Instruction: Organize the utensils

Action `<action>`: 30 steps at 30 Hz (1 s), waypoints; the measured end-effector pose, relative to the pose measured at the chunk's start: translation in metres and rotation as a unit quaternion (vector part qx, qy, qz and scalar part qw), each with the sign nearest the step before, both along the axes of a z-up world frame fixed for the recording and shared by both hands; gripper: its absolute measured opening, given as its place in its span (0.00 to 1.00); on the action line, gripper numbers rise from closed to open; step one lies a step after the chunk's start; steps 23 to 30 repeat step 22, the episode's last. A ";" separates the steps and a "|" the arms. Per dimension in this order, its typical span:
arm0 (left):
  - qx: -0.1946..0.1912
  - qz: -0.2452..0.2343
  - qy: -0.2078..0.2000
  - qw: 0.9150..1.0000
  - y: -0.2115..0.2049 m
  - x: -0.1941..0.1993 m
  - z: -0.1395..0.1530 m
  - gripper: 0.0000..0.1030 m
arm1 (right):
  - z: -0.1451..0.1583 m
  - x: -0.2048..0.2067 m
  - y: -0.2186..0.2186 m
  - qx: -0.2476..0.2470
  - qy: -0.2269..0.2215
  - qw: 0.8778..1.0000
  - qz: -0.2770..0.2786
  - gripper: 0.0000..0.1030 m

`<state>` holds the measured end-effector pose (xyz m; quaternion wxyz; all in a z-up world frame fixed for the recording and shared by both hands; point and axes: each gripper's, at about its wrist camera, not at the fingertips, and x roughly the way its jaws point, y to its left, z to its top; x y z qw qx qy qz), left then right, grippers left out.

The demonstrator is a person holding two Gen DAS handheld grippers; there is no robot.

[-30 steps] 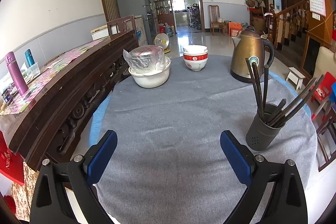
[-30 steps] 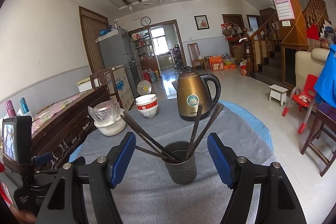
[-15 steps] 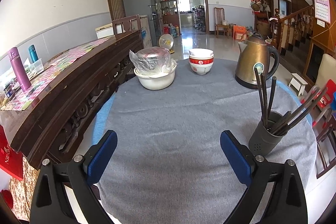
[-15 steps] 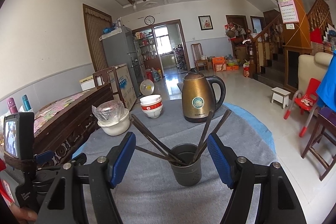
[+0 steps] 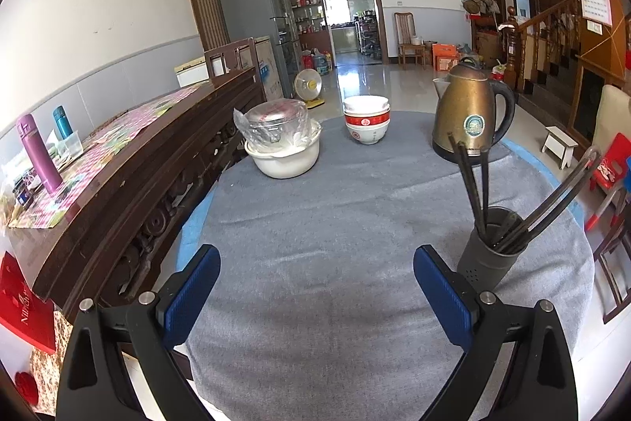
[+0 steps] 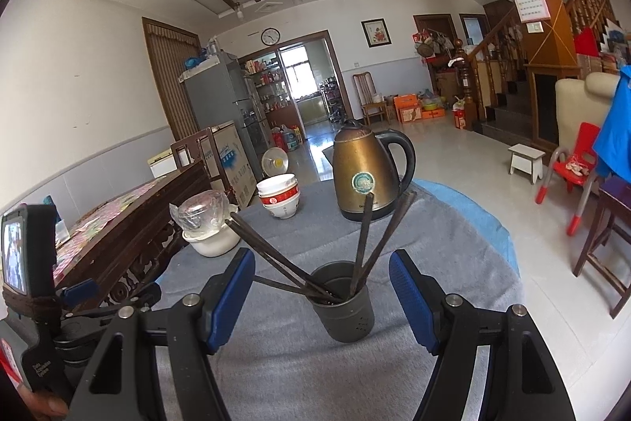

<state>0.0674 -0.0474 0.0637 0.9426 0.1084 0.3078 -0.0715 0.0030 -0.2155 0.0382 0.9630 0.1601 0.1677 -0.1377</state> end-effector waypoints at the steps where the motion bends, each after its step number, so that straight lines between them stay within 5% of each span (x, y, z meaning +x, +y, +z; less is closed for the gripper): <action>1: 0.001 -0.002 0.001 1.000 -0.003 0.000 0.000 0.95 | -0.001 0.001 -0.001 0.001 0.002 1.000 -0.001 0.72; 16: 0.004 -0.022 0.013 1.000 -0.028 0.021 -0.010 0.95 | -0.016 0.017 -0.026 0.005 0.025 0.999 -0.020 0.72; 22: -0.043 -0.006 0.070 0.997 -0.019 0.064 -0.052 0.95 | -0.061 0.037 -0.079 0.041 0.064 0.995 -0.065 0.72; 30: -0.043 -0.006 0.070 0.997 -0.019 0.064 -0.052 0.95 | -0.061 0.037 -0.079 0.041 0.064 0.995 -0.065 0.72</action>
